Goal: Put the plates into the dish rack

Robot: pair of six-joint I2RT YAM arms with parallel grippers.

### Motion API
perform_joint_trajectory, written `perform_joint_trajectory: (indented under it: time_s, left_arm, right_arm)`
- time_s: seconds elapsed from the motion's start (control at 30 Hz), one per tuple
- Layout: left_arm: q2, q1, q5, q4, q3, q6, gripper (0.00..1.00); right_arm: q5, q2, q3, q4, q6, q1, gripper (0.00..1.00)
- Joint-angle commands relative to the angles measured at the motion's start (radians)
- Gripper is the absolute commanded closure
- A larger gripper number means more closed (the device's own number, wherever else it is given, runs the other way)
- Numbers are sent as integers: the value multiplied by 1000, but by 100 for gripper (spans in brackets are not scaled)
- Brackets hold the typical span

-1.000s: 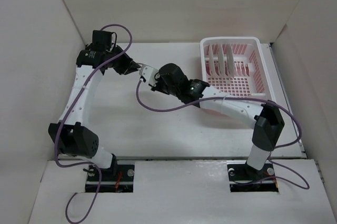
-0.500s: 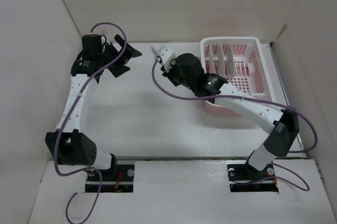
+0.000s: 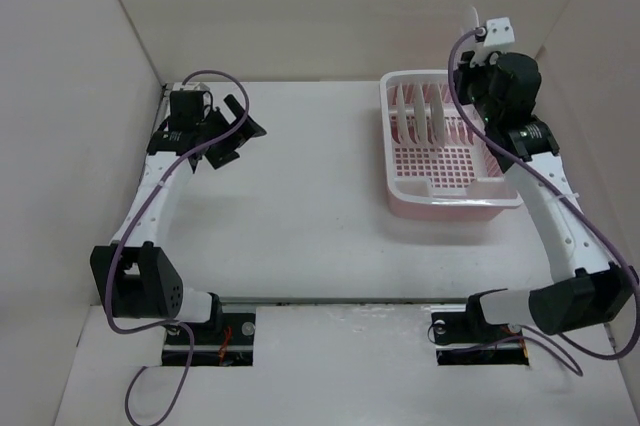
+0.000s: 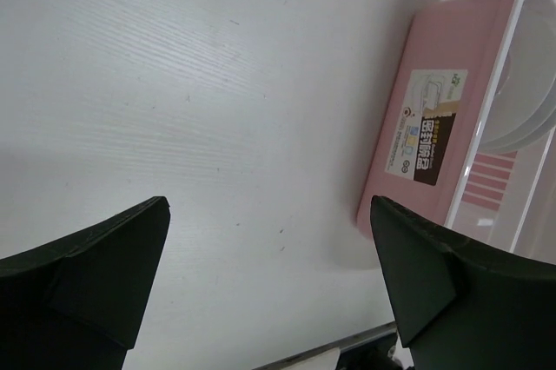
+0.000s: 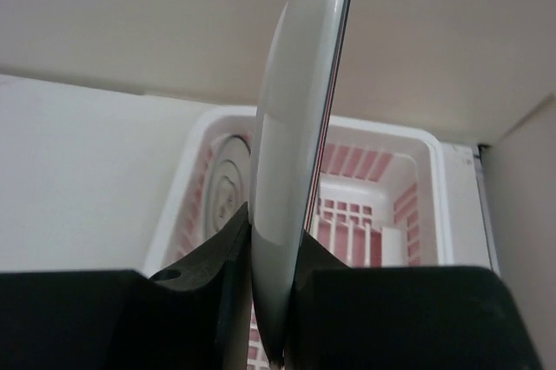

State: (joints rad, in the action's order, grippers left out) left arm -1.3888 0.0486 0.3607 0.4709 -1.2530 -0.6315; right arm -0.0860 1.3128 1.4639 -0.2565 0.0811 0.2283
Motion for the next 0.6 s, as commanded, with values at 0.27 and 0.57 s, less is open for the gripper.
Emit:
perform_joint_trajectory:
  time_s: [0.27,0.57]
  left_arm:
    - [10,25,-22,-64,-22,69,0]
    - [1,25,-22,-64,-3,98,0]
  right_arm:
    - [163,152,-2,71,-73,-240,100]
    - [230,281,9,51,-63,-296,100]
